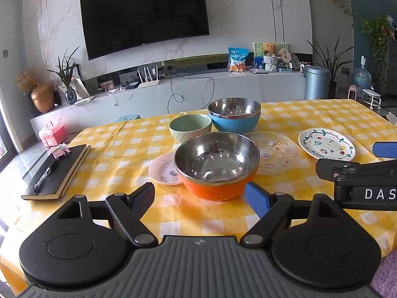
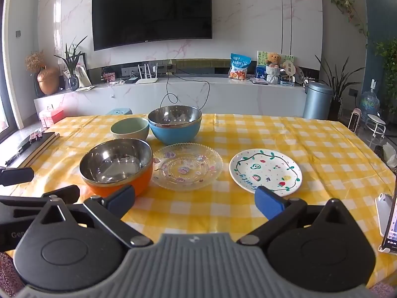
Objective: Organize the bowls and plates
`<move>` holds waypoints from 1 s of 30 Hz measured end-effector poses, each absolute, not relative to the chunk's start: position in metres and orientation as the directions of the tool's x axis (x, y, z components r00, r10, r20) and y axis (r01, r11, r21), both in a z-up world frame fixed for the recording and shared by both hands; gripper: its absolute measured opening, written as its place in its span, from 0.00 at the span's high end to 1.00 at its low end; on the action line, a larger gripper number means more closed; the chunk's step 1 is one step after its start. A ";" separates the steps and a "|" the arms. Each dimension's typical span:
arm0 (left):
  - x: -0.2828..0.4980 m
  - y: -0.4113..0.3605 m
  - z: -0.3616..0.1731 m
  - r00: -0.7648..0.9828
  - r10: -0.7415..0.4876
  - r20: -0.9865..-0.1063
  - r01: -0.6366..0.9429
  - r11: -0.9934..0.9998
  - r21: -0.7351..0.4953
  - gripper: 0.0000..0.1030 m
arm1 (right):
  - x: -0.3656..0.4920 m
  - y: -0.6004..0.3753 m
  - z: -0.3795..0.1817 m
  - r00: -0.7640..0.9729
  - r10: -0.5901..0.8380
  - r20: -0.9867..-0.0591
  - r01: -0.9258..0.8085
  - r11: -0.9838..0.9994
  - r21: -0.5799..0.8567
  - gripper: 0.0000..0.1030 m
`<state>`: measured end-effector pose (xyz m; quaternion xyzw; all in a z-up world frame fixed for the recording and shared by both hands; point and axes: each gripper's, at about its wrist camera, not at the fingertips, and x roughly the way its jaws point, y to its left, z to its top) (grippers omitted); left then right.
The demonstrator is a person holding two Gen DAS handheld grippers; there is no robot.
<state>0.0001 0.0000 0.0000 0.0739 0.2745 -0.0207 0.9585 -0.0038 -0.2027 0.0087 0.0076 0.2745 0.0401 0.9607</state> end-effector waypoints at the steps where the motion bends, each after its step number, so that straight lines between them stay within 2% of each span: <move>1: 0.000 0.000 0.000 0.849 0.000 -0.529 0.081 0.988 0.129 0.06 | -0.003 -0.203 0.009 0.844 0.080 -0.530 -0.074 0.997 0.032 0.02; 15: 0.001 0.002 0.005 0.836 -0.012 -0.549 0.089 0.990 0.114 0.06 | -0.002 -0.199 0.009 0.841 0.088 -0.534 -0.075 0.996 0.047 0.02; 30: 0.012 0.014 0.030 0.809 -0.021 -0.588 0.093 0.991 0.092 0.06 | 0.005 -0.195 0.037 0.825 0.097 -0.557 -0.070 0.995 0.070 0.02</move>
